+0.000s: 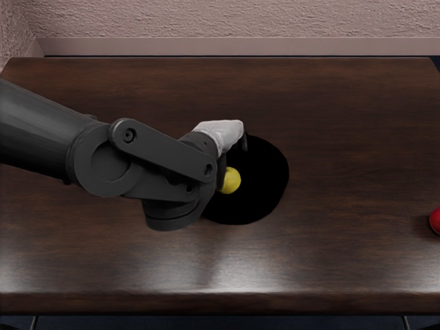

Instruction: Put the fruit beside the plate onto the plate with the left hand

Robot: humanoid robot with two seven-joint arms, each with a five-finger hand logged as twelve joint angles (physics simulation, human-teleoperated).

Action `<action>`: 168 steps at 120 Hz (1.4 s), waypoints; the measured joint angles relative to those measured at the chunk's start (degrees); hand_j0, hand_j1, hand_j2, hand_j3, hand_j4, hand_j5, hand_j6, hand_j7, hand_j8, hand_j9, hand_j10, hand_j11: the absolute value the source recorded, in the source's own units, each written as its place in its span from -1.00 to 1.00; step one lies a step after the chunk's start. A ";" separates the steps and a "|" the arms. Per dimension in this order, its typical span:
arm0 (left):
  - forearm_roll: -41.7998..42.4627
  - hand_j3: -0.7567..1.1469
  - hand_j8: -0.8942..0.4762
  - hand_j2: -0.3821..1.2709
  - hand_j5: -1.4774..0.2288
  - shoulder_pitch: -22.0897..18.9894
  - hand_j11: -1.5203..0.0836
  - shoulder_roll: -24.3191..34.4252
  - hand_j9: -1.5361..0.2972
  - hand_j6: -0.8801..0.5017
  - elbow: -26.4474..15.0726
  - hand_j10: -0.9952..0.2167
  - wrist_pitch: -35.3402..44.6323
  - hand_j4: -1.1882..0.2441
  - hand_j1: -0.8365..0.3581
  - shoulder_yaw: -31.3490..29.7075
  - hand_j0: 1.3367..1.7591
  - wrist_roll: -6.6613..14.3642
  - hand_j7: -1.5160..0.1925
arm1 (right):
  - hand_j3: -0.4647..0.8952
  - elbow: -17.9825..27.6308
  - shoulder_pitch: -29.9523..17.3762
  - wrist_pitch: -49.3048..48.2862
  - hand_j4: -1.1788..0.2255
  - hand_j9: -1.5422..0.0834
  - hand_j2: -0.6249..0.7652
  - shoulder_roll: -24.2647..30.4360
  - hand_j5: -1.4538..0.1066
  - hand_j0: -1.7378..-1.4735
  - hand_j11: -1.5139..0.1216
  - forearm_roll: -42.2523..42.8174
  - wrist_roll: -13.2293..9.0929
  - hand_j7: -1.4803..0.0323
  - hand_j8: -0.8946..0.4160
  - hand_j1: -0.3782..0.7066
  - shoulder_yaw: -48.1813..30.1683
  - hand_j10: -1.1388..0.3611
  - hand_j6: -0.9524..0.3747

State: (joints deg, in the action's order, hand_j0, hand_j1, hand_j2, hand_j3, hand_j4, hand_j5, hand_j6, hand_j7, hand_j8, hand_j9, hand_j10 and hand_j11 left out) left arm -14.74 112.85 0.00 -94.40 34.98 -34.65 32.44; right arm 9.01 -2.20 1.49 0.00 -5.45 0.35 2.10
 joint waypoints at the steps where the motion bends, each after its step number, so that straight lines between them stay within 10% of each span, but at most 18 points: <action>1: 0.00 -0.20 -0.18 -0.12 0.07 0.00 0.20 0.00 0.07 -0.20 0.03 -0.04 0.00 0.08 0.15 0.00 0.51 0.00 0.12 | -0.32 0.00 0.00 0.00 0.63 0.84 -0.11 0.00 0.81 -0.40 0.80 0.00 0.00 0.90 0.31 -0.87 0.00 0.47 0.39; 44: -0.11 -0.20 -0.08 -0.42 0.30 -2.75 0.44 14.58 0.28 -0.11 0.18 0.19 -7.21 0.27 0.43 4.77 0.52 -1.36 0.35 | -0.32 0.00 0.00 0.00 0.63 0.84 -0.11 0.00 0.81 -0.40 0.80 0.00 0.00 0.90 0.31 -0.87 -0.01 0.47 0.39; 95: -0.52 -0.20 -0.06 -0.47 0.35 -33.45 0.49 48.79 0.32 -0.09 0.50 0.23 -38.99 0.31 0.48 30.16 0.52 -9.92 0.39 | -0.32 -0.01 0.00 0.00 0.63 0.84 -0.11 0.00 0.81 -0.40 0.80 0.00 0.00 0.90 0.31 -0.87 -0.01 0.47 0.39; 128: 4.69 -0.20 -0.06 -0.47 0.35 -46.98 0.49 56.43 0.32 -0.09 6.84 0.23 -64.67 0.31 0.49 50.27 0.52 -10.48 0.40 | -0.32 0.00 0.00 0.00 0.63 0.84 -0.11 0.00 0.81 -0.40 0.80 0.00 0.00 0.90 0.31 -0.87 0.01 0.47 0.39; 168: 12.72 -0.20 -0.06 -0.48 0.35 -51.47 0.49 59.69 0.33 -0.08 17.74 0.23 -69.80 0.31 0.49 57.55 0.52 -11.44 0.40 | -0.32 -0.02 0.00 0.00 0.63 0.84 -0.11 0.00 0.81 -0.40 0.80 0.00 0.00 0.90 0.31 -0.87 0.00 0.47 0.39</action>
State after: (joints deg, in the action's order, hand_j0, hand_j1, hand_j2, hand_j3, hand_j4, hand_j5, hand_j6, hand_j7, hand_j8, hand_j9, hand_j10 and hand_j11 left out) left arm -2.01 61.38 59.69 -76.66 -34.82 22.91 21.00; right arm 8.99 -2.20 1.49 0.00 -5.45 0.35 2.10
